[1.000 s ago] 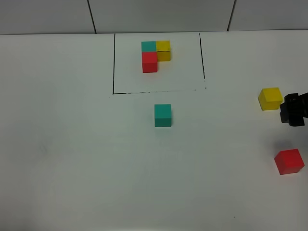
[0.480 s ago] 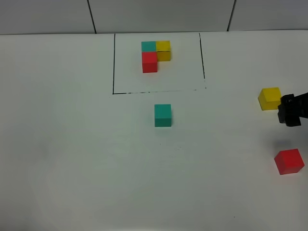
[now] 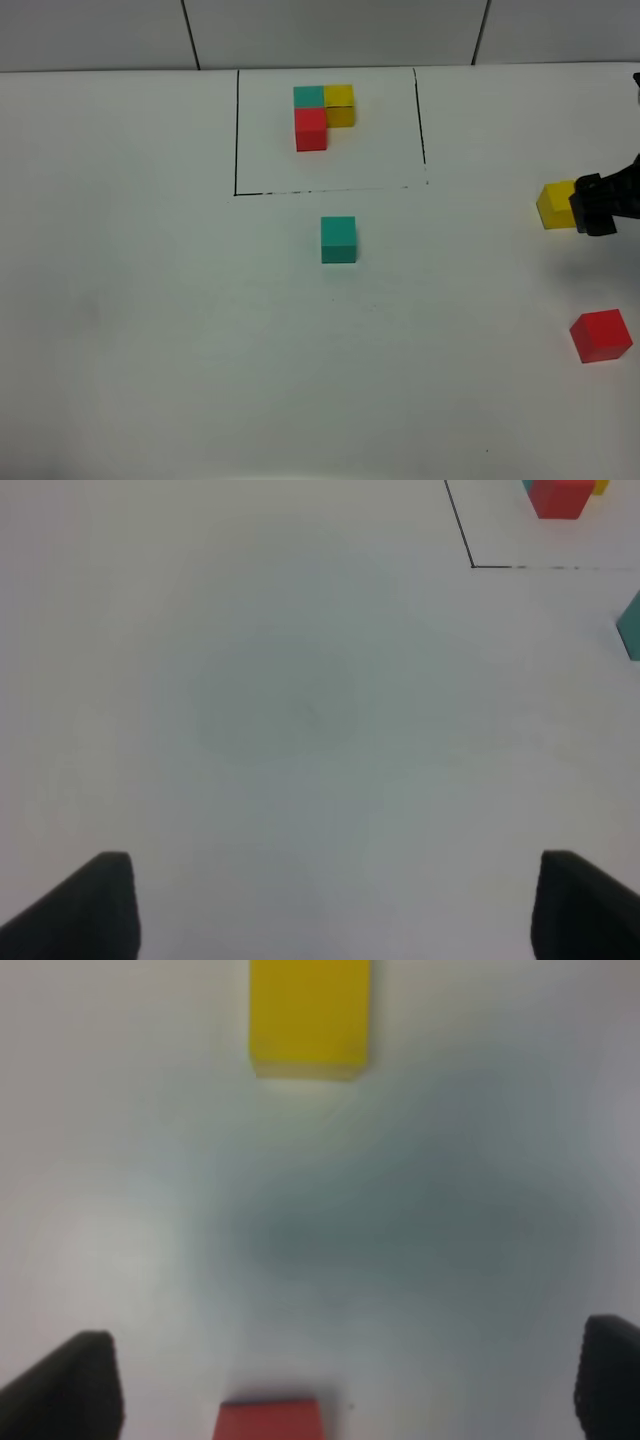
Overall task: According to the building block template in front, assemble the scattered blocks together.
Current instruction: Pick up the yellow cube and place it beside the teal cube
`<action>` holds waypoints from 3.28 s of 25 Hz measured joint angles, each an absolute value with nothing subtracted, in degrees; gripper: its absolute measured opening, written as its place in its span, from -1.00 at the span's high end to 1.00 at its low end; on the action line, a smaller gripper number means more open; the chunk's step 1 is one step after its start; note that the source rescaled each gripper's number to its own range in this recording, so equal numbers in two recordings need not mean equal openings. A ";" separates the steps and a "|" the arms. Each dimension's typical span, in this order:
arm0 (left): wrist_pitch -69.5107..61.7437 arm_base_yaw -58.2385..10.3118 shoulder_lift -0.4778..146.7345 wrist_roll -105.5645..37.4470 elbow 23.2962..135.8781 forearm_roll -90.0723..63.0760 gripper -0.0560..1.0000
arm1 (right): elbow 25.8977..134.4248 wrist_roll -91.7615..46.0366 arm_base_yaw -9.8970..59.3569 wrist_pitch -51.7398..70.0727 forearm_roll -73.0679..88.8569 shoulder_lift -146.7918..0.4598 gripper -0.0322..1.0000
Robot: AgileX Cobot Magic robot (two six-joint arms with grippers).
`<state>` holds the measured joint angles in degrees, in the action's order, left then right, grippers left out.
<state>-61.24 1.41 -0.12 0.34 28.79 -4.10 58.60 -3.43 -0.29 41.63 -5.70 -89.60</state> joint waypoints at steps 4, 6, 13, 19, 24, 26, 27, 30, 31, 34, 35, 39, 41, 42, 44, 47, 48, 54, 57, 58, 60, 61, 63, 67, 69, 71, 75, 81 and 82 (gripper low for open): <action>-61.24 1.41 -0.12 0.34 28.79 -4.10 -0.51 | 62.56 -4.23 -0.29 41.90 -5.37 -95.06 -0.70; -61.24 1.41 -0.12 0.34 28.79 -4.10 -0.51 | 64.39 -5.13 -0.29 41.90 -5.32 -98.03 -0.70; -61.24 1.41 -0.12 0.34 28.79 -4.10 -0.51 | 68.71 -7.25 -0.29 40.97 -4.82 -105.12 -0.70; -61.24 1.41 -0.12 0.34 28.79 -4.10 -0.51 | 71.15 -8.54 -1.41 38.51 -3.59 -108.60 -0.70; -61.24 1.41 -0.12 0.34 28.79 -4.10 -0.51 | 74.30 -13.53 -3.76 38.91 2.09 -112.37 -0.70; -61.24 1.41 -0.12 0.34 28.79 -4.10 -0.51 | 75.53 -15.13 -4.17 39.04 3.81 -113.69 -0.70; -61.24 1.41 -0.12 0.34 28.79 -4.10 -0.51 | 76.05 -15.52 -4.21 39.12 4.21 -114.33 -0.70; -61.24 1.41 -0.12 0.34 28.79 -4.10 -0.51 | 77.60 -15.97 -4.28 39.11 4.57 -115.74 -0.70; -61.24 1.41 -0.12 0.34 28.79 -4.10 -0.51 | 77.82 -16.08 -4.28 39.06 4.62 -116.04 -0.70; -61.24 1.41 -0.12 0.34 28.79 -4.10 -0.51 | 78.34 -16.29 -4.28 38.90 4.69 -116.93 -0.70; -61.24 1.41 -0.12 0.34 28.79 -4.10 -0.51 | 78.37 -16.36 -4.28 38.88 4.69 -117.24 -0.70; -61.24 1.41 -0.12 0.34 28.79 -4.10 -0.51 | 78.37 -16.48 -4.28 38.47 4.71 -119.04 -0.70; -61.24 1.41 -0.12 0.34 28.79 -4.10 -0.51 | 78.41 -16.48 -4.28 37.99 4.71 -120.01 -0.70; -61.24 1.41 -0.12 0.34 28.79 -4.10 -0.51 | 78.41 -16.48 -4.28 37.84 4.71 -120.50 -0.70; -61.24 1.41 -0.12 0.34 28.79 -4.10 -0.51 | 78.41 -16.48 -4.28 37.70 4.71 -121.22 -0.68; -61.24 1.41 -0.12 0.34 28.79 -4.10 -0.51 | 78.41 -16.54 -4.28 37.08 4.75 -121.58 -0.63; -61.24 1.41 -0.12 0.34 28.79 -4.10 -0.51 | 78.41 -16.54 -4.28 36.89 4.75 -121.58 -0.58; -61.24 1.41 -0.12 0.34 28.79 -4.10 -0.51 | 78.41 -16.54 -4.28 36.65 4.75 -121.64 0.24; -61.24 1.41 -0.12 0.34 28.79 -4.10 -0.51 | 78.41 -16.54 -4.28 36.65 4.77 -121.64 0.93; -61.24 1.41 -0.12 0.34 28.79 -4.10 -0.51 | 78.41 -16.54 -4.28 36.71 4.77 -121.64 0.94; -61.24 1.41 -0.12 0.34 28.79 -4.10 -0.51 | 78.41 -16.99 -4.17 36.85 4.77 -121.64 0.94; -61.24 1.41 -0.12 0.34 28.79 -4.10 -0.51 | 78.41 -17.47 -3.87 37.02 4.72 -121.49 0.94; -61.24 1.41 -0.12 0.34 28.79 -4.10 -0.51 | 78.41 -19.57 -2.80 37.61 4.67 -120.66 0.94; -61.24 1.41 -0.12 0.39 28.79 -4.10 -0.51 | 78.48 -28.48 2.78 40.41 4.18 -117.07 0.94; -61.24 1.41 -0.12 0.39 28.79 -4.10 -0.51 | 78.67 -36.88 7.40 44.05 2.47 -115.84 0.94; -61.24 1.41 -0.12 0.39 28.79 -4.10 -0.51 | 78.85 -45.02 13.23 47.91 0.59 -115.30 0.94; -61.24 1.41 -0.12 0.39 28.79 -4.10 -0.51 | 80.93 -52.73 20.87 53.36 -1.80 -115.94 0.94; -61.30 1.41 -0.12 0.45 28.79 -4.10 -0.51 | 88.18 -58.67 25.04 56.72 -2.29 -120.74 0.94; -61.30 1.41 -0.12 0.45 28.79 -4.10 -0.51 | 89.64 -59.35 25.28 56.78 -1.76 -121.64 0.94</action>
<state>-61.30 1.41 -0.12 0.45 28.79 -4.10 89.64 -59.35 25.28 56.78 -1.76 -121.64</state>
